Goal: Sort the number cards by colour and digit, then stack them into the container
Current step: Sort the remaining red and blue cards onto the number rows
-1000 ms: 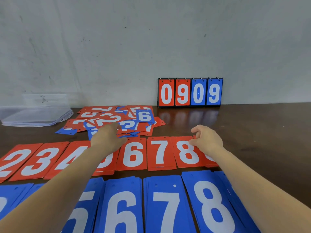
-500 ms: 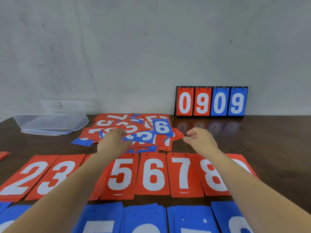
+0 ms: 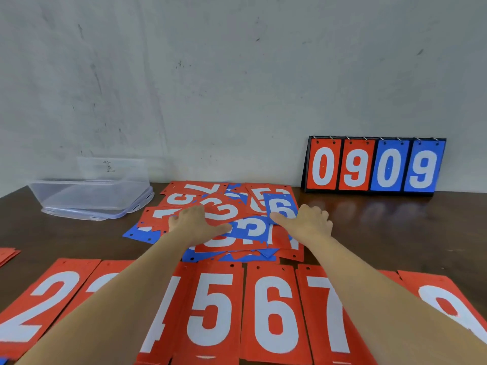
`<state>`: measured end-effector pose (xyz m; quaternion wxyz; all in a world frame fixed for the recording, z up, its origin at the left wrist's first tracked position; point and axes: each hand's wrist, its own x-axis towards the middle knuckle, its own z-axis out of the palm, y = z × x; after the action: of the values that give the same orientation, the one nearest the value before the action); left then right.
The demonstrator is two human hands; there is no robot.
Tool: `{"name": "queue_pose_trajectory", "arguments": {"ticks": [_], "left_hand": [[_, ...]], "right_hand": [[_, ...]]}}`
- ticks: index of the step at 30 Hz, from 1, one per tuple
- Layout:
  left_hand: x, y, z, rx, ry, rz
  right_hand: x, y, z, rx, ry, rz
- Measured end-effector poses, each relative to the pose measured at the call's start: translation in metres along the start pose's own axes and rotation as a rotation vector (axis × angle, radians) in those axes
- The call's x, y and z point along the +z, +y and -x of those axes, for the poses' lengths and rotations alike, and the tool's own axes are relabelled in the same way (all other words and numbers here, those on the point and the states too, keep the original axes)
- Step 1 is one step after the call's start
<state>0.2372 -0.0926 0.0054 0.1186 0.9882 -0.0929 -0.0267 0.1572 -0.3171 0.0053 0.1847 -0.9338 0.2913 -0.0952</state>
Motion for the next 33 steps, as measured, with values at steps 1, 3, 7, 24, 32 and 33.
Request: {"name": "queue_pose_trajectory", "arguments": {"ticks": [1,3,7,24,32,33], "left_hand": [[0.0,-0.002,-0.002,0.007,0.006,-0.024],[-0.003,-0.004,-0.004,0.033,0.02,-0.094],[-0.006,-0.005,-0.004,0.089,0.098,-0.232],[-0.015,0.002,-0.004,0.093,0.27,-0.048],[-0.031,0.005,0.015,0.039,0.401,0.376],[-0.036,0.006,0.021,0.033,0.411,0.444]], "right_hand": [[0.003,-0.001,-0.002,0.021,0.005,0.015],[0.006,-0.003,-0.006,0.047,0.015,0.054],[0.01,-0.004,-0.01,0.058,0.012,0.069],[0.001,0.004,-0.005,0.12,0.212,-0.222],[-0.028,0.016,0.007,0.044,0.198,-0.508],[-0.032,0.017,0.01,0.032,0.197,-0.543]]}}
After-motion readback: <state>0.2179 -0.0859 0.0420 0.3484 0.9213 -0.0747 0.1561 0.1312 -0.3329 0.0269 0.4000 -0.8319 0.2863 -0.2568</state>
